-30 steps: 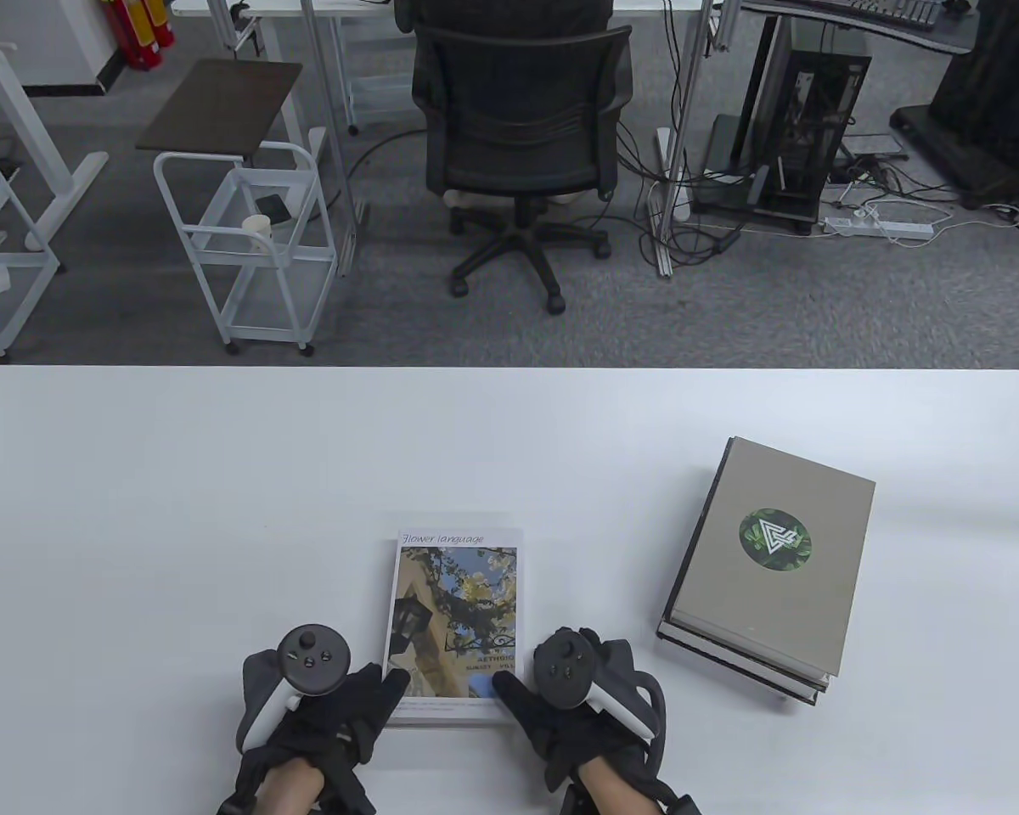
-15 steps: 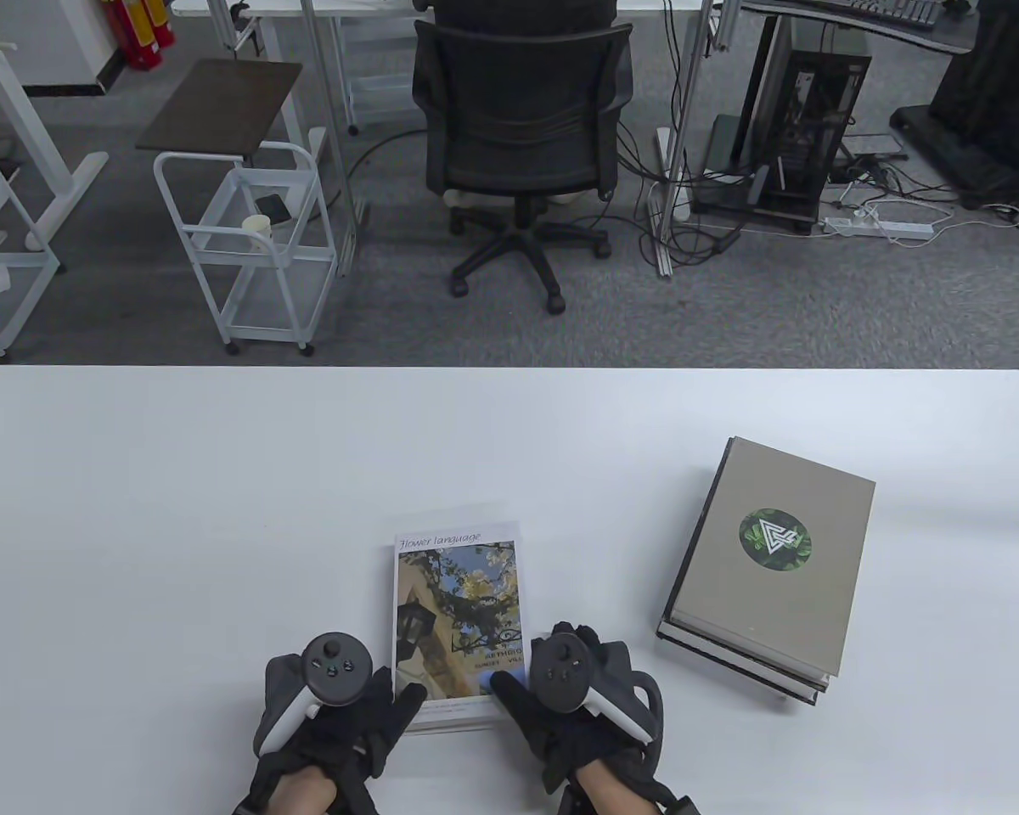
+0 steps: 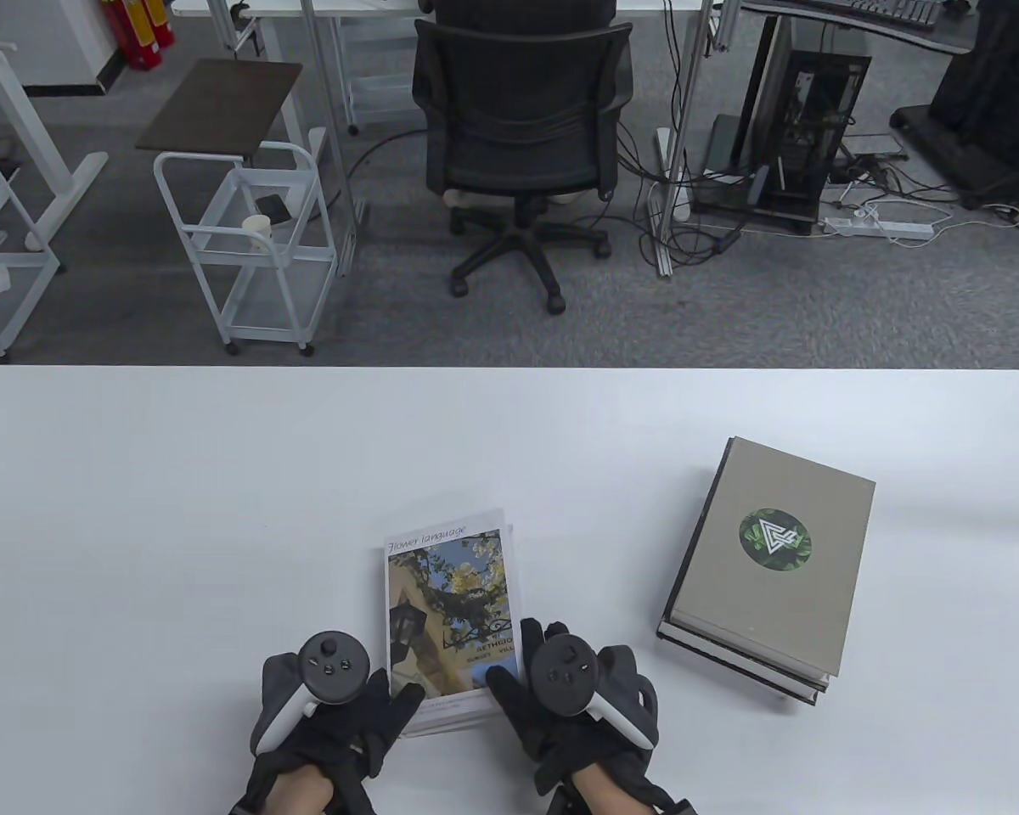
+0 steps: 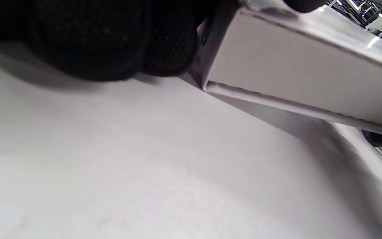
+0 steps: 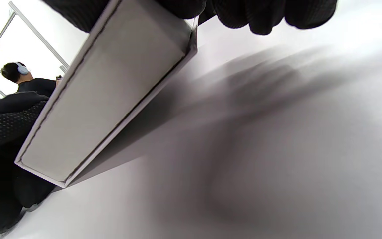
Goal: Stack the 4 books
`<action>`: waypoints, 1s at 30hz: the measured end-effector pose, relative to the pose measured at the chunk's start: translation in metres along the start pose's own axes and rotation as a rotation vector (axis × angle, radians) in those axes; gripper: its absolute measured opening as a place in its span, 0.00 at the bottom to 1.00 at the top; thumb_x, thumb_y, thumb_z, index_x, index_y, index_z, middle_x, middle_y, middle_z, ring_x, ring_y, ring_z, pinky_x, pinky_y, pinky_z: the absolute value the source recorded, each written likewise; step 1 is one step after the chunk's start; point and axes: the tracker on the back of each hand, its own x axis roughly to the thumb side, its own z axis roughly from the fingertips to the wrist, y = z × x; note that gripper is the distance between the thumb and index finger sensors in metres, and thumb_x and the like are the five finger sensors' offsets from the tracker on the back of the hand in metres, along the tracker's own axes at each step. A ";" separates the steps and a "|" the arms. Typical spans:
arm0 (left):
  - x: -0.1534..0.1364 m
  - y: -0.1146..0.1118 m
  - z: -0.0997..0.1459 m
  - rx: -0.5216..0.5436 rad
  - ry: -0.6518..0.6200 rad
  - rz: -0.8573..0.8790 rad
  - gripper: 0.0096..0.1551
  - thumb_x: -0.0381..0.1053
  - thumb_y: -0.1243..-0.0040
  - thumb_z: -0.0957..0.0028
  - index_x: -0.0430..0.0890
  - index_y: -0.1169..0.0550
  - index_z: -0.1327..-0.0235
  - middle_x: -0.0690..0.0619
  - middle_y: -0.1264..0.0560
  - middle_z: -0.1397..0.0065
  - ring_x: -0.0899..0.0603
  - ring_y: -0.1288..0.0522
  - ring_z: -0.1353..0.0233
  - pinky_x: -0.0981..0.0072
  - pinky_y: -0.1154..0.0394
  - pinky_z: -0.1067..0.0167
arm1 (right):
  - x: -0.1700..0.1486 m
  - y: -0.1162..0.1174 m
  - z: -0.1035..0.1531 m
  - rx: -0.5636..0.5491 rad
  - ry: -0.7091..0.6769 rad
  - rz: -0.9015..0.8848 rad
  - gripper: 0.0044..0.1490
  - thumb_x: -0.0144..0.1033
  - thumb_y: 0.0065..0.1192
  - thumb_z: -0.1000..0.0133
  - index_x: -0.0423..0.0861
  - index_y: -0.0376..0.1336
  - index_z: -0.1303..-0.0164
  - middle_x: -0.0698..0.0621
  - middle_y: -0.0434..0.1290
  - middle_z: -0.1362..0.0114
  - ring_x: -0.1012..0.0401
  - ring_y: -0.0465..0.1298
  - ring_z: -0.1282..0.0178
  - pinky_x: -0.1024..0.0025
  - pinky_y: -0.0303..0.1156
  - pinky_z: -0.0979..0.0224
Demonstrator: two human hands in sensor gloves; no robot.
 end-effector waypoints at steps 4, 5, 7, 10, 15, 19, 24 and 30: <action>0.000 0.001 0.000 -0.009 0.004 0.006 0.47 0.68 0.56 0.49 0.34 0.34 0.30 0.44 0.18 0.55 0.42 0.16 0.67 0.42 0.21 0.62 | 0.005 0.000 0.003 -0.025 0.003 -0.008 0.47 0.57 0.41 0.29 0.36 0.41 0.13 0.22 0.53 0.20 0.29 0.62 0.26 0.38 0.66 0.26; 0.000 0.001 0.000 -0.011 0.005 0.007 0.47 0.68 0.56 0.48 0.34 0.34 0.30 0.44 0.18 0.55 0.42 0.16 0.67 0.42 0.21 0.62 | 0.006 0.000 0.004 -0.035 0.008 -0.011 0.47 0.57 0.41 0.29 0.36 0.41 0.13 0.22 0.55 0.20 0.30 0.64 0.27 0.39 0.67 0.27; -0.001 0.001 0.000 -0.019 0.005 0.011 0.47 0.68 0.56 0.49 0.34 0.34 0.30 0.43 0.18 0.55 0.42 0.16 0.66 0.42 0.21 0.62 | 0.008 -0.001 0.006 -0.050 0.010 -0.031 0.46 0.56 0.42 0.29 0.36 0.41 0.13 0.23 0.57 0.21 0.31 0.67 0.28 0.40 0.69 0.29; -0.001 0.002 -0.001 -0.033 0.006 0.027 0.48 0.69 0.56 0.49 0.33 0.35 0.30 0.42 0.18 0.55 0.42 0.16 0.66 0.41 0.22 0.61 | 0.012 -0.003 0.009 -0.062 0.003 -0.089 0.45 0.53 0.42 0.28 0.37 0.39 0.13 0.25 0.63 0.24 0.36 0.73 0.34 0.46 0.73 0.33; -0.003 0.004 -0.003 -0.031 -0.011 0.050 0.48 0.69 0.56 0.49 0.33 0.34 0.30 0.42 0.18 0.55 0.42 0.16 0.66 0.42 0.21 0.62 | 0.013 -0.002 0.009 -0.032 -0.013 -0.168 0.45 0.47 0.41 0.27 0.32 0.36 0.14 0.24 0.61 0.25 0.45 0.77 0.43 0.55 0.76 0.40; -0.003 0.005 -0.004 -0.036 -0.029 0.065 0.47 0.69 0.56 0.49 0.34 0.33 0.30 0.42 0.18 0.54 0.42 0.16 0.66 0.41 0.22 0.61 | 0.011 -0.006 0.010 -0.034 -0.004 -0.233 0.45 0.45 0.42 0.28 0.32 0.35 0.14 0.24 0.60 0.25 0.45 0.76 0.45 0.57 0.75 0.42; -0.001 0.011 0.000 -0.019 -0.078 0.097 0.47 0.69 0.57 0.49 0.37 0.34 0.28 0.40 0.19 0.50 0.41 0.16 0.63 0.41 0.22 0.58 | 0.010 -0.020 0.012 -0.054 -0.002 -0.293 0.44 0.43 0.45 0.29 0.32 0.38 0.13 0.23 0.60 0.26 0.44 0.76 0.46 0.55 0.75 0.43; -0.012 0.018 0.006 -0.034 -0.170 0.415 0.50 0.72 0.61 0.50 0.38 0.37 0.25 0.39 0.20 0.45 0.40 0.17 0.59 0.40 0.23 0.55 | 0.009 -0.048 0.022 -0.140 -0.008 -0.345 0.44 0.43 0.46 0.29 0.33 0.38 0.13 0.23 0.60 0.26 0.43 0.75 0.45 0.55 0.74 0.42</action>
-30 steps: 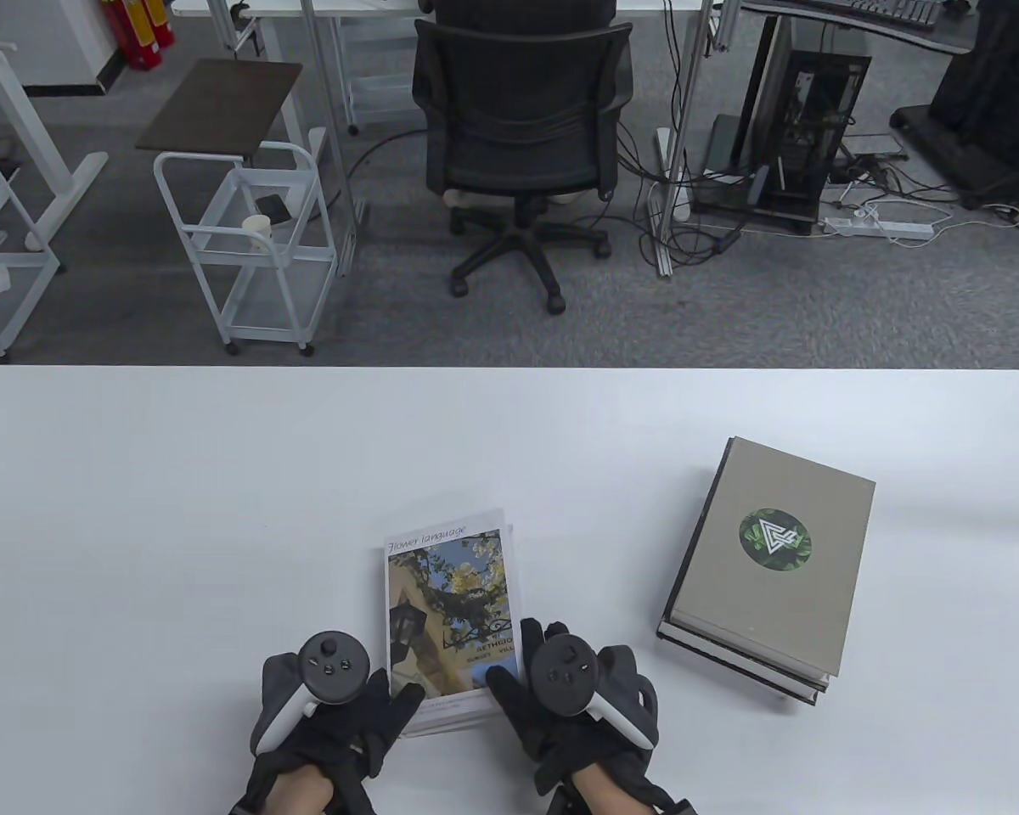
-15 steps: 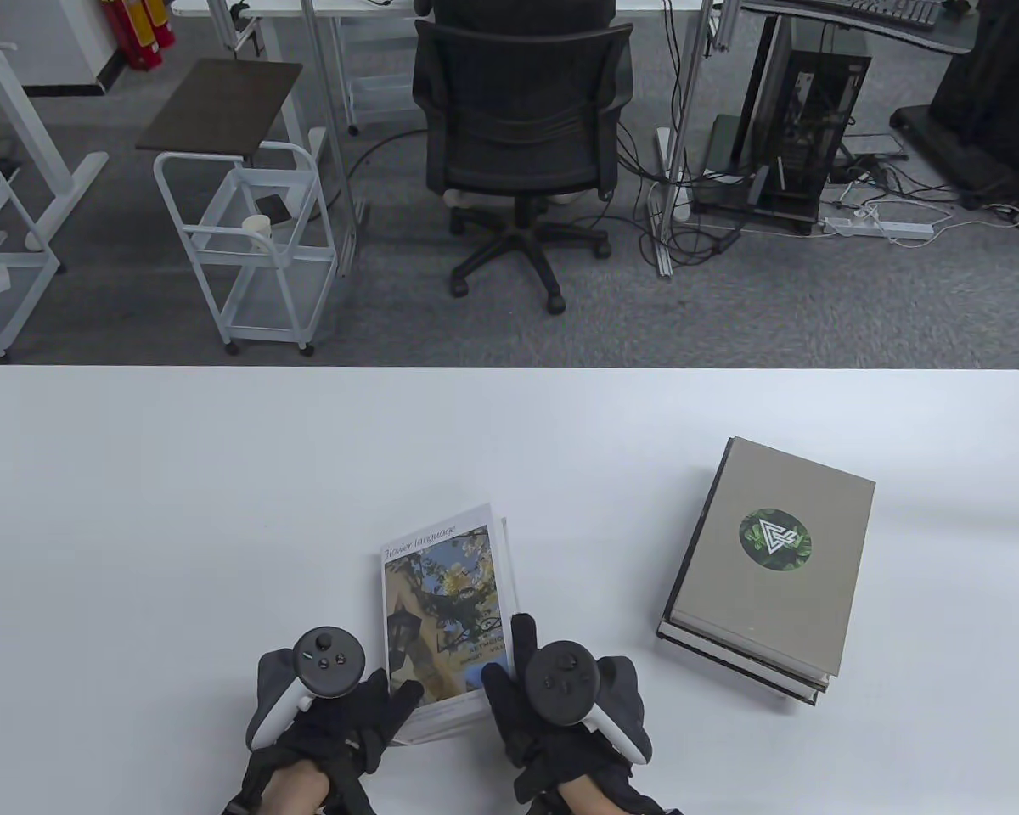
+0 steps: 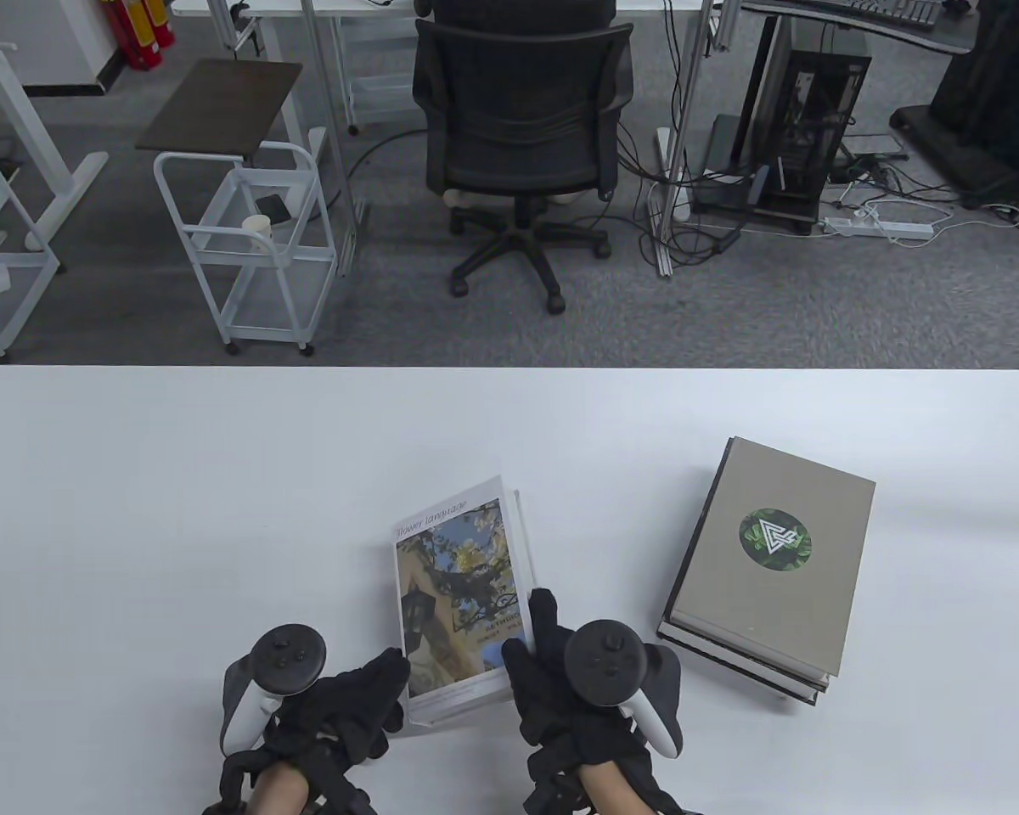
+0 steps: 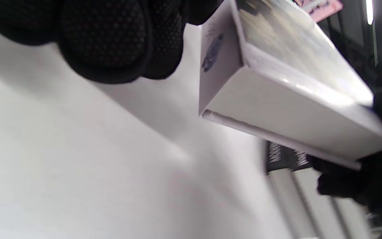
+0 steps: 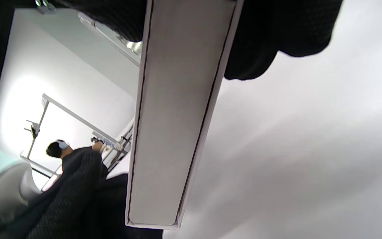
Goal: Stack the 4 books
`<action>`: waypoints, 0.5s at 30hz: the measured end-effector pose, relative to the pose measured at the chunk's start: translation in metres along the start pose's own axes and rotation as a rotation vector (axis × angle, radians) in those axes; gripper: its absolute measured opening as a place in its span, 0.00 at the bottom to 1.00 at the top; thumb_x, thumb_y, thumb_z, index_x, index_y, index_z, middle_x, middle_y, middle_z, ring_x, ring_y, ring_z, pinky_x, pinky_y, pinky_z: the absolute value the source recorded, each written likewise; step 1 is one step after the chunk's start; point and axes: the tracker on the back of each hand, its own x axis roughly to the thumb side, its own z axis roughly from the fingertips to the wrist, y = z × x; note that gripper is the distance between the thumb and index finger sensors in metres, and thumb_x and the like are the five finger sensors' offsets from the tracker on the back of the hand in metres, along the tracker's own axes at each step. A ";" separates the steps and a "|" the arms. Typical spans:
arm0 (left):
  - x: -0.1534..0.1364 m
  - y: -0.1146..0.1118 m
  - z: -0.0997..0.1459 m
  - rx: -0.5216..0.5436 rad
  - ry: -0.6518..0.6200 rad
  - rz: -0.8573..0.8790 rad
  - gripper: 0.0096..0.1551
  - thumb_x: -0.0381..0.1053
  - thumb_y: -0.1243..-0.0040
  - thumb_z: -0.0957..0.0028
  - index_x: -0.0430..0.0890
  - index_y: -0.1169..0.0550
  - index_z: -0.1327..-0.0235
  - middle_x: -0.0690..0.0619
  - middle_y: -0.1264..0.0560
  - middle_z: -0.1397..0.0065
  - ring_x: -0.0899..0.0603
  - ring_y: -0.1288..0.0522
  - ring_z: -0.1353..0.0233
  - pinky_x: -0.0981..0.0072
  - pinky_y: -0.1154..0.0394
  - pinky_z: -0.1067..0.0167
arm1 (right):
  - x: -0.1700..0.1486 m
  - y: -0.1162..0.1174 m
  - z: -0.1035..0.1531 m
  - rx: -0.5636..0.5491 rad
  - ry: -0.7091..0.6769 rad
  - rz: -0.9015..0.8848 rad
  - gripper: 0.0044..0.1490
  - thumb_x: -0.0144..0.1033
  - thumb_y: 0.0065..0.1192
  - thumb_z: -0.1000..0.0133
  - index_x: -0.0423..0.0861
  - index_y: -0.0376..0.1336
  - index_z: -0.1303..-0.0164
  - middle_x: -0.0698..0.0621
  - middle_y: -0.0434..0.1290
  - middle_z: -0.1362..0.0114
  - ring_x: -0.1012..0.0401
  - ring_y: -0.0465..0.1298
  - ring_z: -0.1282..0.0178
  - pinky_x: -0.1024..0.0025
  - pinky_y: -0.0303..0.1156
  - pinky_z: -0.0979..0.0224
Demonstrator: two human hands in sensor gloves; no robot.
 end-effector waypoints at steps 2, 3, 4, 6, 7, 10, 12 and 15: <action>-0.002 0.003 0.001 0.023 0.009 -0.049 0.50 0.72 0.61 0.50 0.38 0.38 0.25 0.39 0.21 0.44 0.40 0.17 0.58 0.40 0.23 0.54 | 0.004 -0.015 0.003 -0.037 -0.003 -0.015 0.44 0.43 0.46 0.29 0.33 0.38 0.13 0.23 0.59 0.25 0.43 0.75 0.45 0.55 0.74 0.42; -0.003 0.003 0.001 0.042 0.021 -0.092 0.50 0.72 0.61 0.50 0.38 0.38 0.25 0.39 0.21 0.44 0.40 0.16 0.57 0.40 0.23 0.54 | 0.006 -0.026 0.004 -0.054 0.000 -0.013 0.44 0.43 0.46 0.28 0.33 0.37 0.13 0.23 0.59 0.25 0.44 0.75 0.45 0.55 0.74 0.42; -0.004 0.003 0.000 0.044 0.033 -0.111 0.50 0.71 0.61 0.50 0.38 0.37 0.26 0.39 0.21 0.44 0.40 0.16 0.57 0.40 0.23 0.53 | 0.007 -0.034 0.005 -0.068 0.003 -0.009 0.44 0.44 0.46 0.28 0.33 0.38 0.12 0.23 0.59 0.25 0.44 0.75 0.45 0.55 0.74 0.42; -0.006 0.002 -0.001 0.026 0.054 -0.124 0.49 0.71 0.60 0.50 0.38 0.38 0.26 0.39 0.21 0.43 0.39 0.16 0.56 0.39 0.23 0.53 | 0.009 -0.055 0.008 -0.119 0.010 0.005 0.44 0.44 0.47 0.29 0.34 0.38 0.12 0.24 0.60 0.25 0.44 0.75 0.45 0.55 0.74 0.42; -0.006 0.002 -0.001 0.020 0.064 -0.120 0.49 0.71 0.59 0.49 0.38 0.37 0.26 0.39 0.21 0.43 0.39 0.16 0.55 0.39 0.23 0.52 | 0.009 -0.068 0.011 -0.150 0.016 0.012 0.44 0.44 0.46 0.28 0.34 0.38 0.12 0.24 0.60 0.25 0.44 0.75 0.45 0.55 0.74 0.42; -0.005 0.001 -0.001 0.018 0.068 -0.139 0.48 0.70 0.59 0.49 0.38 0.37 0.26 0.38 0.21 0.43 0.38 0.16 0.55 0.38 0.24 0.51 | 0.004 -0.099 0.019 -0.233 0.035 0.004 0.44 0.44 0.46 0.28 0.35 0.38 0.12 0.24 0.60 0.25 0.44 0.75 0.44 0.55 0.74 0.42; -0.005 0.001 -0.002 0.018 0.071 -0.157 0.48 0.70 0.58 0.49 0.38 0.37 0.26 0.38 0.21 0.42 0.38 0.16 0.54 0.38 0.24 0.51 | -0.004 -0.120 0.024 -0.277 0.058 -0.007 0.44 0.44 0.47 0.28 0.35 0.38 0.12 0.24 0.59 0.25 0.44 0.75 0.44 0.54 0.74 0.41; -0.005 0.000 -0.002 0.010 0.080 -0.166 0.48 0.69 0.58 0.49 0.38 0.37 0.26 0.38 0.21 0.42 0.38 0.16 0.54 0.38 0.24 0.51 | -0.020 -0.147 0.034 -0.331 0.104 -0.011 0.44 0.44 0.47 0.28 0.35 0.38 0.12 0.24 0.59 0.24 0.44 0.75 0.44 0.54 0.74 0.41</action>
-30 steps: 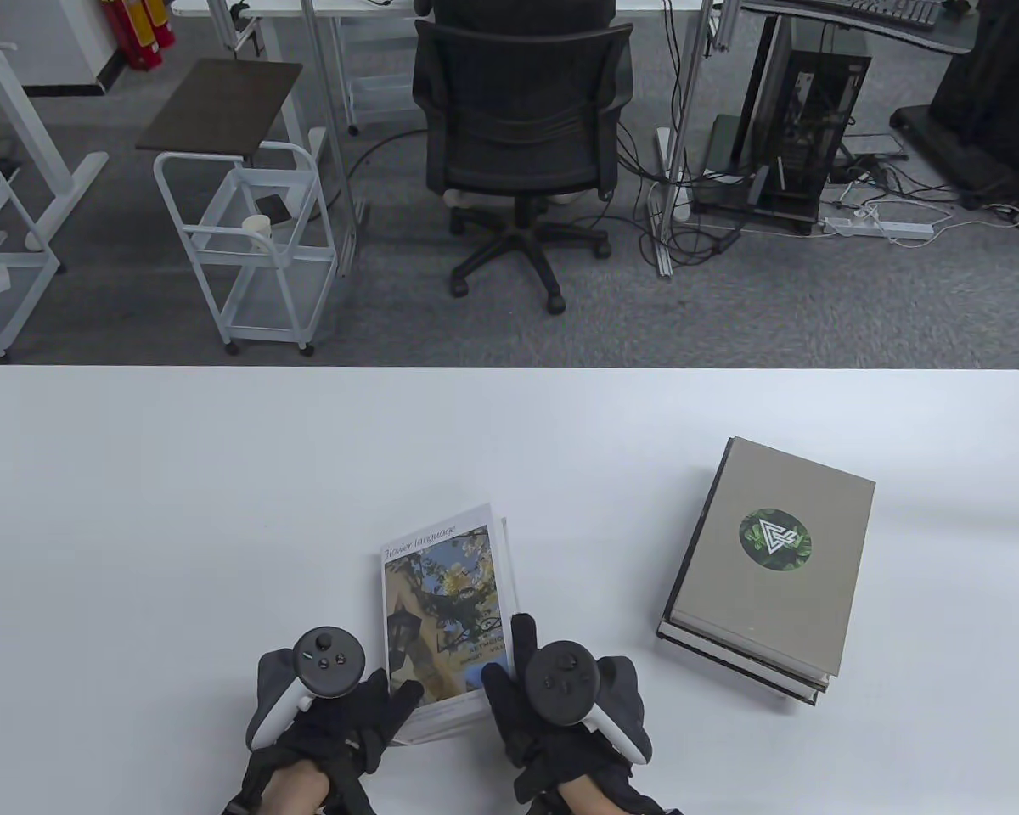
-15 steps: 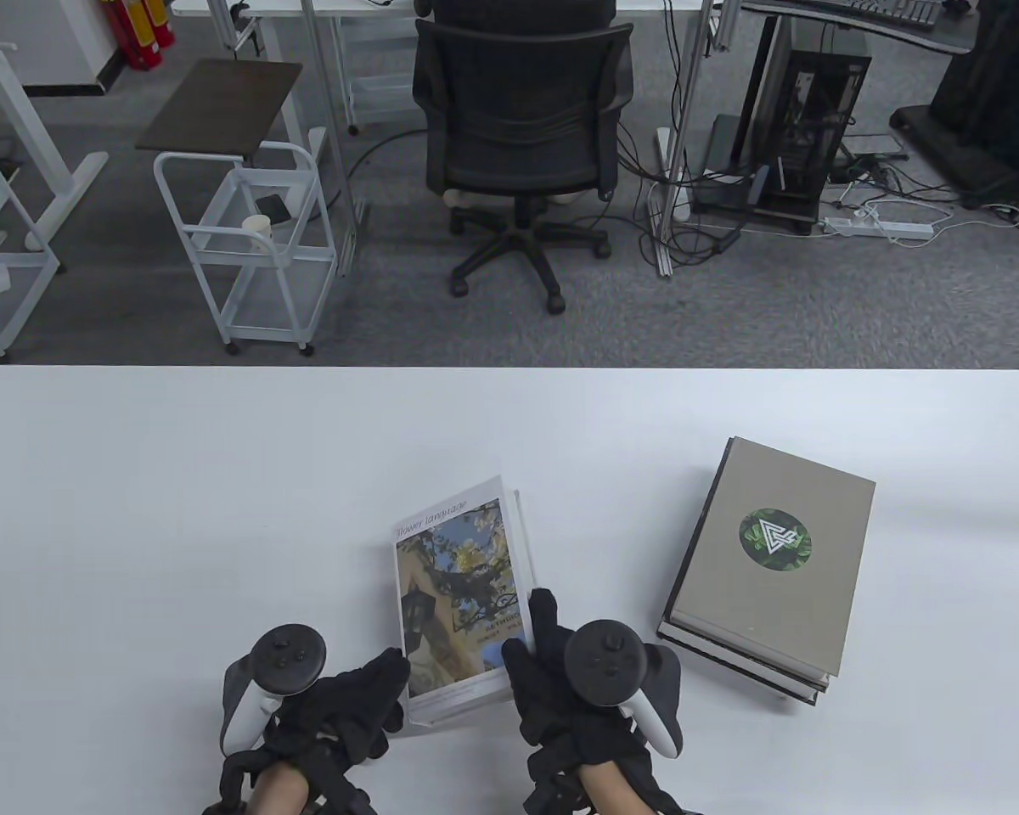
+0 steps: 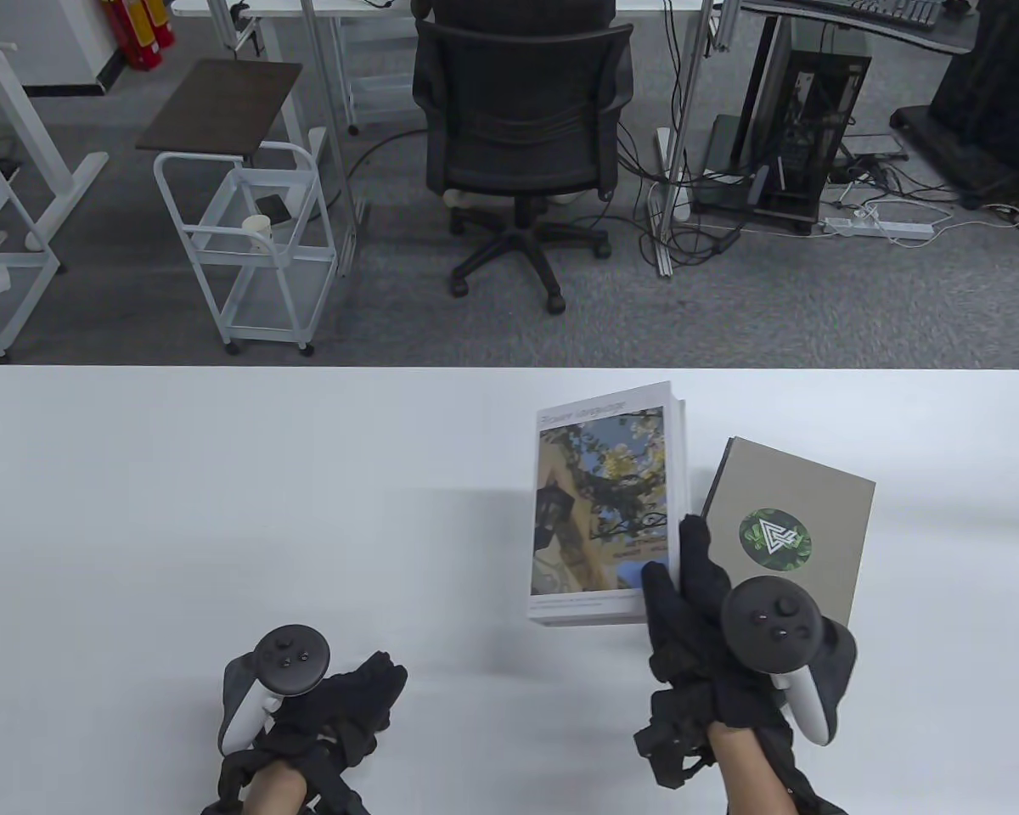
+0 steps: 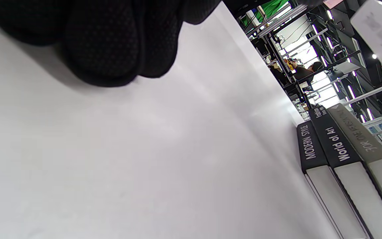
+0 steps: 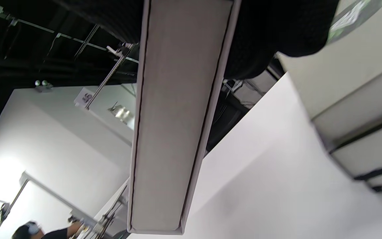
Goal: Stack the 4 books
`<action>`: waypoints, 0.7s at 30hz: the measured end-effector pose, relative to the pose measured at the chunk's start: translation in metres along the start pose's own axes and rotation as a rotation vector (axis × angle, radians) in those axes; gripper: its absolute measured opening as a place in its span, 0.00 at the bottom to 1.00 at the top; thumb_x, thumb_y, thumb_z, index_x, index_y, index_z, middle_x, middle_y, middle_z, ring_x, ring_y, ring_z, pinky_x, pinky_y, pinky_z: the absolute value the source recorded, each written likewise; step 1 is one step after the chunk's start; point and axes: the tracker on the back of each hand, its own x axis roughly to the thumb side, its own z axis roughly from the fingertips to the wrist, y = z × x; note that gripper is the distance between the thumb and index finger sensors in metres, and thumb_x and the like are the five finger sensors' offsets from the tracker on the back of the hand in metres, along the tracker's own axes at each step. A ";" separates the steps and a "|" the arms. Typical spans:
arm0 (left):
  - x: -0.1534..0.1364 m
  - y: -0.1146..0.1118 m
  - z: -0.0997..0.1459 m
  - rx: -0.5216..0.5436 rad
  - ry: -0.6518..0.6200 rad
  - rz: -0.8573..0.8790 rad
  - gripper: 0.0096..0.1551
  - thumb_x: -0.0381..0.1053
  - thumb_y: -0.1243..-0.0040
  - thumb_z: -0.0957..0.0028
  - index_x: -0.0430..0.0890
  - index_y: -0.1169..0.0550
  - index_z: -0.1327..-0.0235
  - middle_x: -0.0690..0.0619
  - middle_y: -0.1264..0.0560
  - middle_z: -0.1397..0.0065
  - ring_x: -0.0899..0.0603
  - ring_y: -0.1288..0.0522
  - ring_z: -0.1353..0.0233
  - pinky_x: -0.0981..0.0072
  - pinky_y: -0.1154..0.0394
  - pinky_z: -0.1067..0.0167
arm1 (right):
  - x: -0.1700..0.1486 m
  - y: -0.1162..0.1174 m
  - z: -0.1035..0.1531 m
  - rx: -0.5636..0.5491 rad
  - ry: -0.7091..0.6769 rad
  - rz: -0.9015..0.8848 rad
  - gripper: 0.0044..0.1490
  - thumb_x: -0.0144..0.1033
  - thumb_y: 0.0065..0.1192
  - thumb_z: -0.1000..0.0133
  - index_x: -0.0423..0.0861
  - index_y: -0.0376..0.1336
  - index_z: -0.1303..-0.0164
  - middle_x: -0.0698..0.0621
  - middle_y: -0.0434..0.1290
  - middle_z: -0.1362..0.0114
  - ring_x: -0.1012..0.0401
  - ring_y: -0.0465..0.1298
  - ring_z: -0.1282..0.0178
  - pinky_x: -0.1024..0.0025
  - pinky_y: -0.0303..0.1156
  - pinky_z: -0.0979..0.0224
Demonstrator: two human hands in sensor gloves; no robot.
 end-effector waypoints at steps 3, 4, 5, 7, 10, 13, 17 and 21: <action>0.001 -0.001 0.000 -0.007 0.013 -0.010 0.47 0.69 0.58 0.49 0.38 0.37 0.26 0.38 0.21 0.42 0.38 0.16 0.54 0.38 0.24 0.51 | -0.023 -0.027 0.001 -0.050 0.059 -0.040 0.44 0.44 0.47 0.28 0.36 0.38 0.12 0.24 0.59 0.24 0.44 0.75 0.44 0.54 0.74 0.41; 0.001 -0.001 -0.001 -0.010 0.015 -0.013 0.47 0.69 0.58 0.49 0.38 0.37 0.26 0.38 0.21 0.42 0.38 0.16 0.54 0.38 0.24 0.51 | -0.030 -0.033 0.003 -0.061 0.076 -0.059 0.44 0.44 0.47 0.28 0.35 0.38 0.12 0.24 0.59 0.24 0.44 0.75 0.44 0.54 0.74 0.41; 0.001 -0.002 -0.001 -0.013 0.016 -0.016 0.47 0.69 0.58 0.49 0.38 0.37 0.26 0.38 0.21 0.42 0.38 0.16 0.54 0.39 0.24 0.51 | -0.038 -0.039 0.004 -0.073 0.097 -0.083 0.44 0.44 0.47 0.28 0.35 0.38 0.12 0.24 0.59 0.25 0.44 0.75 0.44 0.54 0.74 0.41; 0.001 -0.002 -0.001 -0.017 0.021 -0.019 0.47 0.69 0.58 0.49 0.38 0.37 0.26 0.38 0.21 0.42 0.38 0.16 0.54 0.38 0.24 0.51 | -0.053 -0.048 0.006 -0.090 0.131 -0.111 0.43 0.44 0.47 0.28 0.35 0.39 0.12 0.24 0.59 0.25 0.44 0.75 0.44 0.54 0.74 0.41; 0.001 -0.003 -0.001 -0.027 0.023 -0.017 0.48 0.70 0.58 0.49 0.38 0.37 0.26 0.38 0.22 0.41 0.38 0.16 0.54 0.38 0.24 0.51 | -0.071 -0.056 0.008 -0.111 0.186 -0.125 0.43 0.44 0.47 0.28 0.36 0.39 0.12 0.24 0.59 0.25 0.44 0.75 0.44 0.54 0.74 0.41; 0.002 -0.003 -0.001 -0.029 0.022 -0.025 0.47 0.69 0.58 0.49 0.38 0.36 0.26 0.38 0.22 0.42 0.38 0.16 0.54 0.38 0.24 0.51 | -0.087 -0.058 0.010 -0.111 0.236 -0.107 0.43 0.44 0.47 0.28 0.35 0.39 0.12 0.24 0.60 0.25 0.44 0.75 0.44 0.54 0.74 0.41; 0.002 -0.004 -0.002 -0.036 0.026 -0.025 0.47 0.69 0.59 0.49 0.38 0.35 0.26 0.38 0.22 0.41 0.38 0.16 0.54 0.39 0.24 0.52 | -0.101 -0.055 0.010 -0.115 0.275 -0.136 0.43 0.44 0.46 0.28 0.35 0.39 0.12 0.24 0.60 0.25 0.44 0.76 0.44 0.55 0.75 0.42; 0.003 -0.005 -0.002 -0.047 0.040 -0.022 0.47 0.70 0.59 0.49 0.38 0.35 0.26 0.38 0.22 0.41 0.38 0.16 0.53 0.39 0.24 0.52 | -0.106 -0.052 0.010 -0.112 0.299 -0.087 0.44 0.46 0.44 0.28 0.33 0.39 0.13 0.24 0.60 0.24 0.43 0.76 0.44 0.56 0.75 0.43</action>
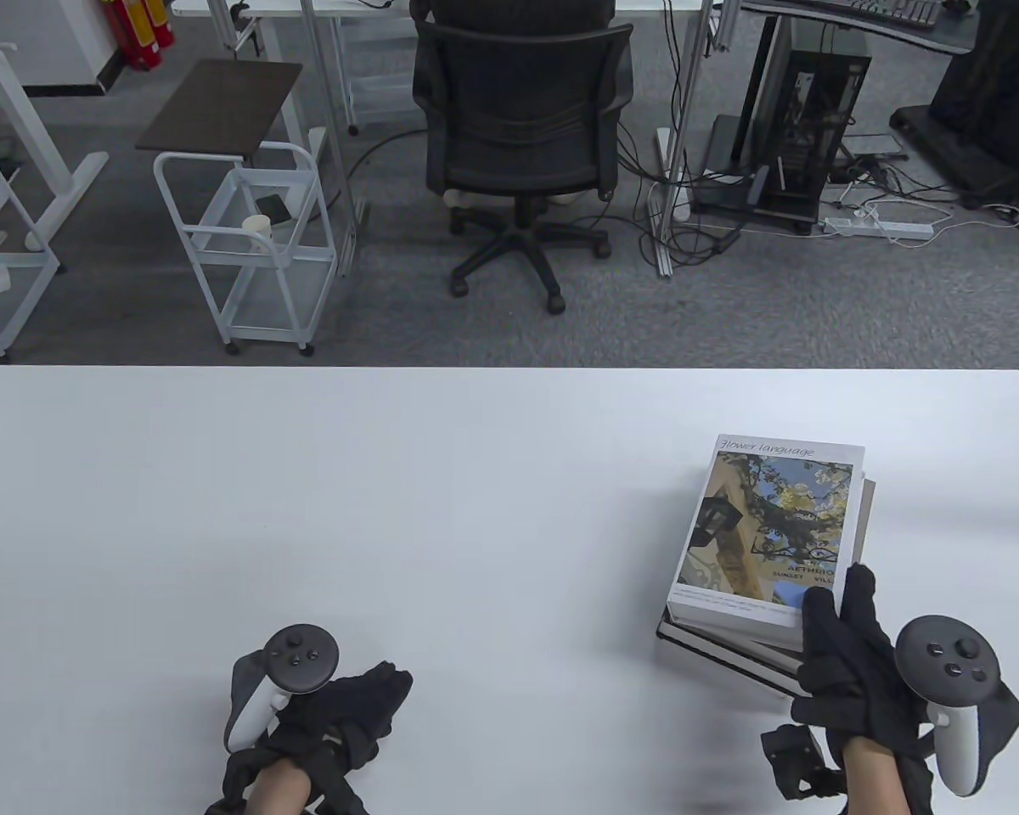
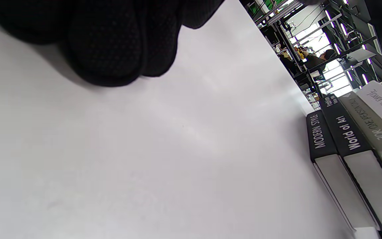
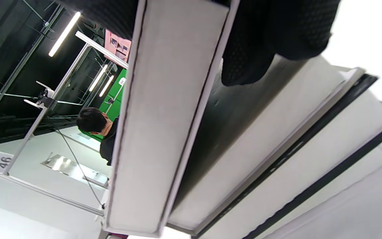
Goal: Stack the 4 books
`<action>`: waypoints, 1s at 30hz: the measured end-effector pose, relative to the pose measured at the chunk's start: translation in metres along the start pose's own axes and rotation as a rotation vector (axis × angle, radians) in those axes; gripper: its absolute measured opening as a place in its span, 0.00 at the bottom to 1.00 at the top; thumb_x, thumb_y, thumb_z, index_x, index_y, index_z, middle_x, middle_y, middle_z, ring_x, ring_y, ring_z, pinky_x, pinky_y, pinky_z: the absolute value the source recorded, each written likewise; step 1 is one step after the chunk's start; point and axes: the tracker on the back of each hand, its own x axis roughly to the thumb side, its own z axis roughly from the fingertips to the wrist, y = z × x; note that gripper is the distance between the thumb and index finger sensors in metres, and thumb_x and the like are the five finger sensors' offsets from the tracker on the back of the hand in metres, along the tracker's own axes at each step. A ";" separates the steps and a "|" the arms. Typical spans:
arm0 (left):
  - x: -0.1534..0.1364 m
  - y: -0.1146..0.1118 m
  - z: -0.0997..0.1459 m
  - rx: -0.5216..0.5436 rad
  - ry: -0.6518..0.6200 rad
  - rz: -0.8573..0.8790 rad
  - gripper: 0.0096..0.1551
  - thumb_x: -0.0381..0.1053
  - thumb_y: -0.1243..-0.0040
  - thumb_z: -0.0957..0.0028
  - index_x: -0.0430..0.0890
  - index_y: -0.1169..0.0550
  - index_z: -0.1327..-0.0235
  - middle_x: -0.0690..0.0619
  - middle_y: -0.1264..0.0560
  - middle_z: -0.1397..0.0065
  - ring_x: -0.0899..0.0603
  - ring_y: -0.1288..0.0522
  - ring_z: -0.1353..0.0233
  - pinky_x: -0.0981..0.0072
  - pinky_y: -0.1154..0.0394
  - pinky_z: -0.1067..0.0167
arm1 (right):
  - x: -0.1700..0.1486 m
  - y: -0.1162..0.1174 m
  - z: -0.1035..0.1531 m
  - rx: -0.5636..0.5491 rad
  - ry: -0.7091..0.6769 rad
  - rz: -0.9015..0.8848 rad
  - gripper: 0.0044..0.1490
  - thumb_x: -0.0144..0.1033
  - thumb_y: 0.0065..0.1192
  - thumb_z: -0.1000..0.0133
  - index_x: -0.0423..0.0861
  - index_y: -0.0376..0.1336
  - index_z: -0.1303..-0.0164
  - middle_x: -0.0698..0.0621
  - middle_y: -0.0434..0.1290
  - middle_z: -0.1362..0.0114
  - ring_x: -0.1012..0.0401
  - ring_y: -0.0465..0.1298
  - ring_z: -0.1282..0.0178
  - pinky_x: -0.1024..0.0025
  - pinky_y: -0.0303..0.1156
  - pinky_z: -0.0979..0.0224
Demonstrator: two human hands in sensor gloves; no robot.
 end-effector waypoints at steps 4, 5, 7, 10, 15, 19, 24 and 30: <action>0.000 -0.001 -0.001 -0.010 0.018 -0.002 0.47 0.70 0.59 0.49 0.38 0.35 0.26 0.38 0.22 0.42 0.38 0.16 0.54 0.39 0.24 0.52 | 0.001 0.001 0.002 -0.036 0.010 0.059 0.44 0.47 0.45 0.28 0.33 0.40 0.13 0.25 0.61 0.24 0.43 0.77 0.44 0.58 0.76 0.44; 0.000 -0.001 -0.001 -0.010 0.018 -0.004 0.47 0.70 0.59 0.49 0.38 0.35 0.26 0.38 0.22 0.42 0.38 0.16 0.54 0.39 0.24 0.52 | 0.001 0.001 0.002 -0.046 0.012 0.075 0.45 0.48 0.45 0.28 0.33 0.40 0.13 0.26 0.61 0.24 0.43 0.77 0.44 0.58 0.76 0.44; 0.001 -0.001 -0.001 -0.012 0.020 -0.007 0.47 0.69 0.59 0.49 0.38 0.35 0.26 0.38 0.22 0.42 0.38 0.16 0.54 0.39 0.24 0.52 | 0.002 0.000 0.003 -0.067 0.018 0.123 0.45 0.49 0.45 0.28 0.33 0.40 0.13 0.26 0.62 0.24 0.44 0.77 0.45 0.59 0.76 0.46; 0.001 -0.001 -0.001 -0.022 0.031 -0.007 0.47 0.69 0.59 0.49 0.38 0.36 0.26 0.38 0.22 0.42 0.38 0.17 0.54 0.39 0.24 0.52 | 0.004 -0.001 0.005 -0.109 0.027 0.193 0.45 0.50 0.47 0.28 0.33 0.43 0.13 0.28 0.63 0.25 0.45 0.78 0.48 0.61 0.76 0.48; 0.001 -0.002 -0.001 -0.021 0.028 -0.011 0.47 0.69 0.58 0.49 0.38 0.35 0.26 0.38 0.22 0.42 0.38 0.16 0.54 0.39 0.24 0.52 | 0.004 -0.001 0.007 -0.138 0.038 0.300 0.46 0.53 0.49 0.29 0.33 0.46 0.13 0.29 0.64 0.25 0.45 0.78 0.48 0.62 0.76 0.49; 0.001 -0.002 -0.001 -0.022 0.030 -0.015 0.47 0.69 0.59 0.49 0.38 0.35 0.26 0.38 0.22 0.42 0.38 0.17 0.54 0.39 0.24 0.52 | 0.001 -0.004 0.006 -0.169 0.058 0.337 0.48 0.56 0.50 0.30 0.34 0.46 0.13 0.30 0.63 0.24 0.44 0.77 0.46 0.61 0.75 0.48; 0.001 -0.003 -0.001 -0.026 0.031 -0.018 0.47 0.69 0.59 0.49 0.38 0.35 0.26 0.38 0.22 0.42 0.38 0.17 0.54 0.39 0.24 0.52 | -0.007 -0.004 0.005 -0.154 0.063 0.353 0.45 0.57 0.52 0.30 0.35 0.53 0.16 0.32 0.69 0.28 0.44 0.78 0.49 0.62 0.75 0.50; 0.002 -0.003 -0.001 -0.028 0.032 -0.016 0.47 0.69 0.59 0.49 0.38 0.35 0.26 0.38 0.22 0.42 0.38 0.17 0.54 0.39 0.24 0.52 | -0.009 -0.011 0.004 -0.181 0.071 0.286 0.46 0.59 0.52 0.30 0.36 0.52 0.15 0.33 0.68 0.26 0.44 0.76 0.45 0.60 0.74 0.46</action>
